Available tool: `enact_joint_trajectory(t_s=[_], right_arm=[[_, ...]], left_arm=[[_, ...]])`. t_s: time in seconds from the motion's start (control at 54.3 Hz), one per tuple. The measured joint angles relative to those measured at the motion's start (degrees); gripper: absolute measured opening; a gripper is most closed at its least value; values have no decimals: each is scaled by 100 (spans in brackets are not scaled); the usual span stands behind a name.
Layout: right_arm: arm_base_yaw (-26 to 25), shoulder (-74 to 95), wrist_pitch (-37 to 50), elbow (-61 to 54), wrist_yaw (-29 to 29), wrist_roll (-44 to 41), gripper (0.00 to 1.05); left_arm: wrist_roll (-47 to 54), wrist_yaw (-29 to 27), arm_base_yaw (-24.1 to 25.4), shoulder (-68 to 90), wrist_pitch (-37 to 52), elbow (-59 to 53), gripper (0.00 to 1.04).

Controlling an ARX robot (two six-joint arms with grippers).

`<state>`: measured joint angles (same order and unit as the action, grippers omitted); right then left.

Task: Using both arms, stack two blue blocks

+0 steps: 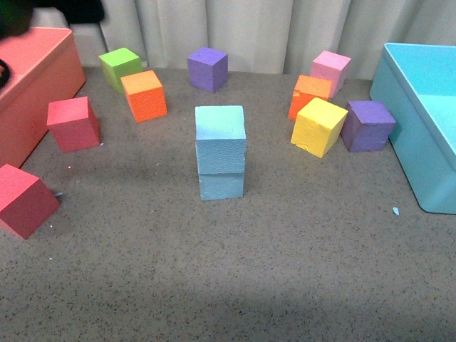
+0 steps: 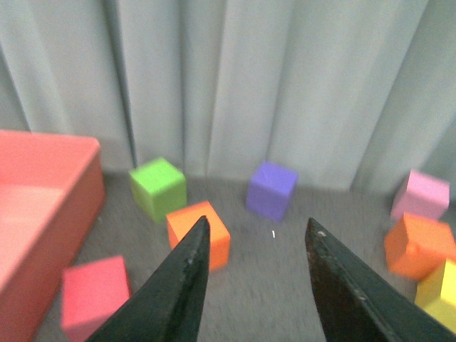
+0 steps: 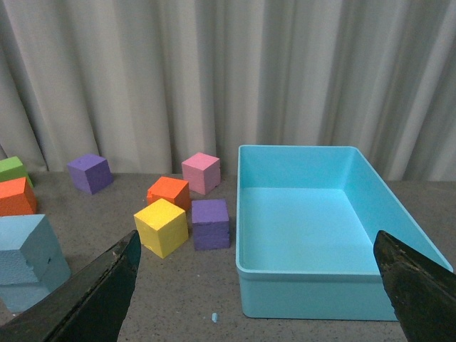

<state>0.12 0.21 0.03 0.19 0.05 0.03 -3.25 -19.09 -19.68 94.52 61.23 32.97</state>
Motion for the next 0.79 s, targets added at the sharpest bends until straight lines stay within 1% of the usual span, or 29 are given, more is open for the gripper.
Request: enact_joint_trajectory(t_s=[0.018, 0.055, 0.147, 0.166, 0.258, 0.424, 0.589, 0.755, 0.774, 0.792], right_arm=[[0, 0, 0, 0, -2, 0, 95], [0, 0, 0, 0, -15, 0, 95], [0, 0, 0, 0, -13, 0, 95], [0, 0, 0, 0, -13, 0, 95], [0, 0, 0, 0, -9, 0, 95], [0, 0, 0, 0, -13, 0, 95], [0, 0, 0, 0, -11, 0, 95], [0, 0, 0, 0, -11, 0, 95], [0, 0, 0, 0, -13, 0, 95], [0, 0, 0, 0, -13, 0, 95]], left_arm=[[31, 24, 35, -79, 55, -61, 36], [81, 94, 157, -361, 173, -306, 29], [195, 422, 468, -835, 284, -1121, 6], [192, 472, 509, -859, 402, -1239, 4], [234, 732, 699, -1167, 501, -1766, 4], [256, 990, 1019, -2011, 249, -2282, 4], [269, 1305, 1316, -3093, -380, -2769, 4], [275, 1451, 1486, -3853, -929, -2979, 4], [278, 1657, 1620, -4006, -1043, -3014, 4], [278, 1731, 1665, -4057, -1084, -3027, 4]])
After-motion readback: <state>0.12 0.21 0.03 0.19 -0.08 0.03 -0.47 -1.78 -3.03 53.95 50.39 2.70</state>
